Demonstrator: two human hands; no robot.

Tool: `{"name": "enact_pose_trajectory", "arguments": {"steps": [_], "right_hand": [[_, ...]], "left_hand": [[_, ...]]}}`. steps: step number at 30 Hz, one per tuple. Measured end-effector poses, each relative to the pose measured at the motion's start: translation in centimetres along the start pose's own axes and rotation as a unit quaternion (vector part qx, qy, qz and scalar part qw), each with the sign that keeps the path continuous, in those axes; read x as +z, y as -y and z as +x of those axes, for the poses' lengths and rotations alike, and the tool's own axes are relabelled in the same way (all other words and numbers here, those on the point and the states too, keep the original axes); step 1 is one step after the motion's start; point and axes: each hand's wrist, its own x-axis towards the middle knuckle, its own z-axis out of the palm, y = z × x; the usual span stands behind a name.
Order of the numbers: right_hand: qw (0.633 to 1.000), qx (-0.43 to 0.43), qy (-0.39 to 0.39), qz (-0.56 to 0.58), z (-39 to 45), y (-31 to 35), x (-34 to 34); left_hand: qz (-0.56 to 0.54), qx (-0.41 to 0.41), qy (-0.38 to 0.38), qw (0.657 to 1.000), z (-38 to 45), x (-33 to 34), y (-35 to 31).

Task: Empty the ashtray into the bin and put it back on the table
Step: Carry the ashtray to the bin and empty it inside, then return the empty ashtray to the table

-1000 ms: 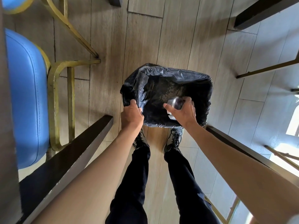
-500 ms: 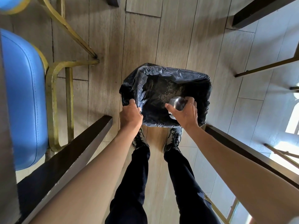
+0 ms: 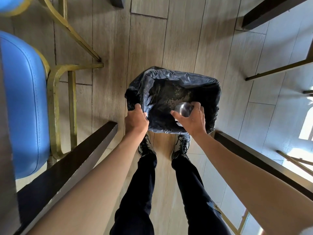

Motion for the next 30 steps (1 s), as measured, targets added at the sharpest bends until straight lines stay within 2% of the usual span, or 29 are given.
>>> {"name": "enact_pose_trajectory", "arguments": {"steps": [5, 7, 8, 10, 12, 14, 17, 20, 24, 27, 30], "right_hand": [[0.993, 0.039, -0.033, 0.111, 0.4, 0.4, -1.0], [0.973, 0.093, -0.008, 0.209, 0.5, 0.3, -1.7], [0.949, 0.133, 0.026, 0.286, 0.5, 0.3, -2.2], [0.866, 0.201, 0.106, 0.445, 0.2, 0.3, -3.2], [0.799, 0.232, 0.14, 0.537, -0.1, 0.1, -4.2], [0.762, 0.24, 0.149, 0.582, -0.3, -0.4, -4.8], [0.726, 0.235, 0.166, 0.625, -1.0, -0.8, -5.7], [0.707, 0.232, 0.177, 0.645, -2.0, -0.9, -6.8], [0.714, 0.228, 0.183, 0.636, -4.6, 0.0, -9.3], [0.706, 0.229, 0.186, 0.644, -8.5, 0.7, -12.1], [0.726, 0.233, 0.186, 0.619, -13.4, 1.8, -15.7]], "left_hand": [[-0.002, 0.005, -0.001, 1.0, -0.2, 0.0, 0.0], [-0.01, 0.005, 0.0, 1.0, -0.1, 0.0, 0.1], [-0.012, 0.006, 0.001, 1.0, -0.1, 0.1, 0.1], [-0.007, 0.007, 0.003, 1.0, -0.1, 0.0, 0.3], [-0.001, 0.008, 0.002, 1.0, -0.2, 0.0, 0.4], [0.01, 0.006, -0.001, 1.0, -0.4, -0.1, 0.5], [0.013, 0.007, -0.009, 1.0, -1.2, -0.4, 0.9], [0.007, 0.006, -0.006, 1.0, -2.5, -1.1, 0.8], [-0.008, 0.016, 0.0, 1.0, -5.0, -2.5, 0.1], [-0.024, 0.018, 0.003, 1.0, -8.9, -4.3, -0.6], [-0.04, 0.04, 0.027, 0.998, -14.6, -7.2, -2.2]]}}
